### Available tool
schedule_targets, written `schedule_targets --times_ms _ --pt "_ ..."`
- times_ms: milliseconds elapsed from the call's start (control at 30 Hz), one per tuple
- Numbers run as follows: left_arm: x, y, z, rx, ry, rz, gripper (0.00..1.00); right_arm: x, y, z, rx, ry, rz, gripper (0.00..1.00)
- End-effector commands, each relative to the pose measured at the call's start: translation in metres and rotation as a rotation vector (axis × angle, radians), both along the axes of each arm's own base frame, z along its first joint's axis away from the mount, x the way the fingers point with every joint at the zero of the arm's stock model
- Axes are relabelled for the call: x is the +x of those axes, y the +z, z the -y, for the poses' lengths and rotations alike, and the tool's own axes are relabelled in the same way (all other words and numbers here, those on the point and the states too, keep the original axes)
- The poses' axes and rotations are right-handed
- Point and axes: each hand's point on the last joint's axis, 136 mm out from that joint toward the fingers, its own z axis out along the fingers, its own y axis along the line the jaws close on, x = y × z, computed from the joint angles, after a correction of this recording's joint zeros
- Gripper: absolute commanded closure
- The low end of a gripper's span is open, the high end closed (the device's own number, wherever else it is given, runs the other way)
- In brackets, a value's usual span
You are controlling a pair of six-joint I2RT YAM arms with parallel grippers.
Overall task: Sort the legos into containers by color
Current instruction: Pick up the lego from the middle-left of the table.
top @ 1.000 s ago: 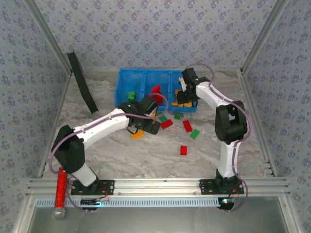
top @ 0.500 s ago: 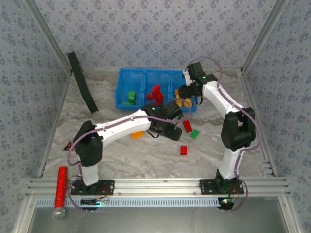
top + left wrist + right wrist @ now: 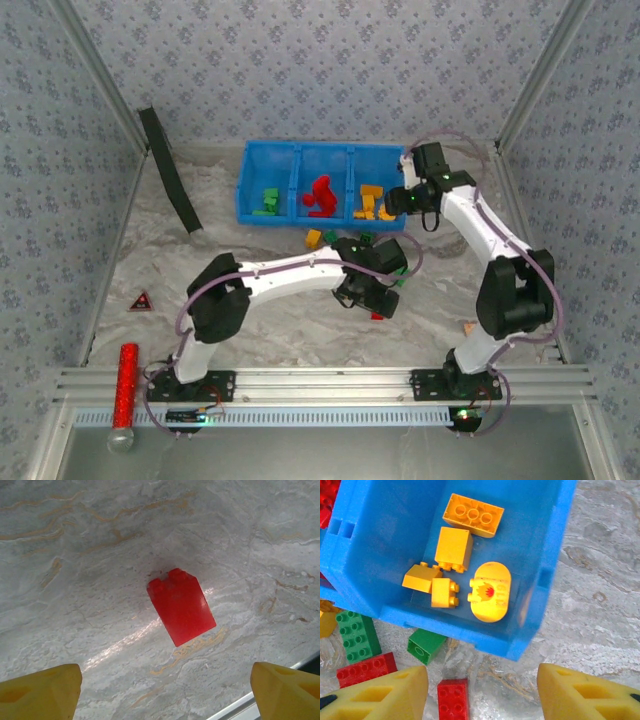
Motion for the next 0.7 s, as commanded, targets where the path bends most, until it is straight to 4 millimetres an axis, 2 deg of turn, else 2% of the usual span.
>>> schedule_targets --times_ms 0,233,467,533,667 --pt "0.0 -0.009 0.011 0.006 0.022 -0.006 0.13 -0.011 0.015 0.007 0.065 -0.035 0.028 0.39" --pt "0.001 -0.031 0.024 0.033 -0.002 -0.003 0.16 -0.033 0.02 0.01 0.219 -0.072 0.016 0.37" --pt "0.0 -0.045 0.028 0.061 -0.022 -0.016 0.22 -0.034 0.021 0.016 0.226 -0.102 0.016 0.36" --pt "0.0 -0.05 0.027 0.07 -0.025 -0.021 0.28 -0.042 0.01 0.018 0.226 -0.111 -0.01 0.35" --pt "-0.002 -0.058 0.024 0.091 -0.027 -0.038 0.49 -0.05 0.015 0.026 0.22 -0.131 0.007 0.33"
